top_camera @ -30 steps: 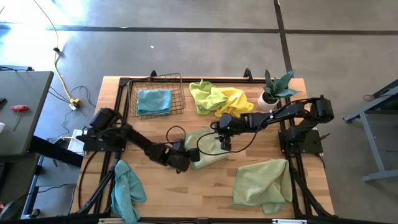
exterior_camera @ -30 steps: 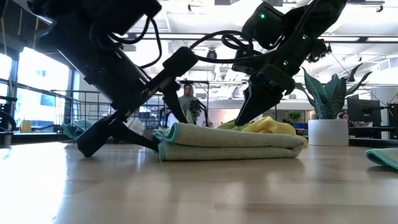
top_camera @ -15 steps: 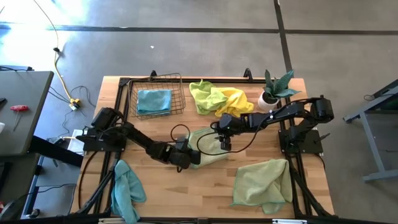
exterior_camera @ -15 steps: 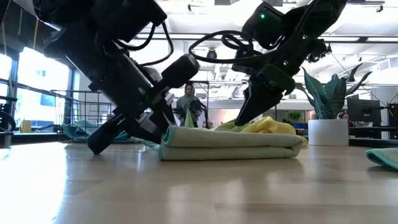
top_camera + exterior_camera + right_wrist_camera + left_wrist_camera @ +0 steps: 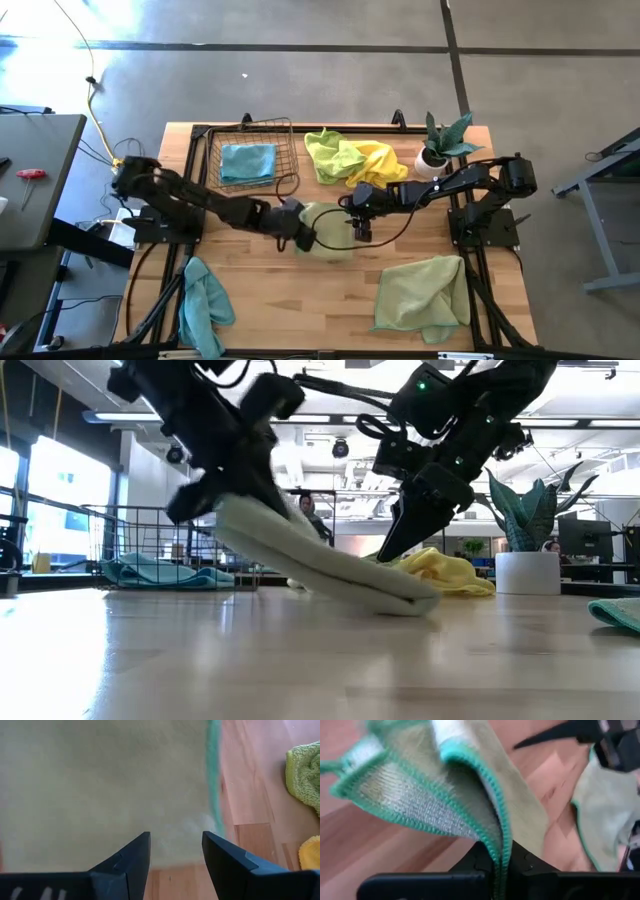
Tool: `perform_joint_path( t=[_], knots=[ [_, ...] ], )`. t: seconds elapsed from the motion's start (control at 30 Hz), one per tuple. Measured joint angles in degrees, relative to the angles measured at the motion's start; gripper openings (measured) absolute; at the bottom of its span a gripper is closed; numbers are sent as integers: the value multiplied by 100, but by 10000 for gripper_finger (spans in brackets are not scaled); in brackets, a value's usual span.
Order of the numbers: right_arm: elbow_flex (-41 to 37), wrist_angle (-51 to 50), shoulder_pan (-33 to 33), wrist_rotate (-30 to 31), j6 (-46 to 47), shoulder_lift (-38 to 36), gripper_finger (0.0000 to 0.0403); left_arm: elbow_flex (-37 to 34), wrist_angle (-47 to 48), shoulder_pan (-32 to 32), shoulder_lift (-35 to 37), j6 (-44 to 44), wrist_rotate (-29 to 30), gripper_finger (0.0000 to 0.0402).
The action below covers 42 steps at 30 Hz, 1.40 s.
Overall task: Fold microfiber towels
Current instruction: Put the folded green towel into the wire basket
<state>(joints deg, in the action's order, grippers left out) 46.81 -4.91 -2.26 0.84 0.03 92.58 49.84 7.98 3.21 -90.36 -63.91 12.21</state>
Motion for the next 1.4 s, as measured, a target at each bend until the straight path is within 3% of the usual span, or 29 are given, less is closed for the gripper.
perform_joint_path(
  t=[0.3, 0.6, 0.73, 0.97, 1.17, 1.4],
  knots=[
    [0, 2, 0, 0, -2, 0, 173, 0, 554, -880, 1202, 250, -637, 2],
    [0, 0, 0, 2, 0, 0, 173, 5, 515, -1893, 2391, 710, -721, 1],
    [0, 0, 0, 1, 0, 0, 173, 5, 210, -2511, 2680, 1005, -856, 1],
    [0, 1, 0, 2, 0, 0, 173, 16, -740, -3523, 2775, 1534, -1733, 1],
    [0, 0, 0, 2, -2, 0, 173, 14, -70, -4270, 2771, 2091, -2369, 1],
    [0, 0, 0, 2, -1, 0, 173, 14, 1594, -5366, 2733, 3176, -2344, 0]
  ],
)
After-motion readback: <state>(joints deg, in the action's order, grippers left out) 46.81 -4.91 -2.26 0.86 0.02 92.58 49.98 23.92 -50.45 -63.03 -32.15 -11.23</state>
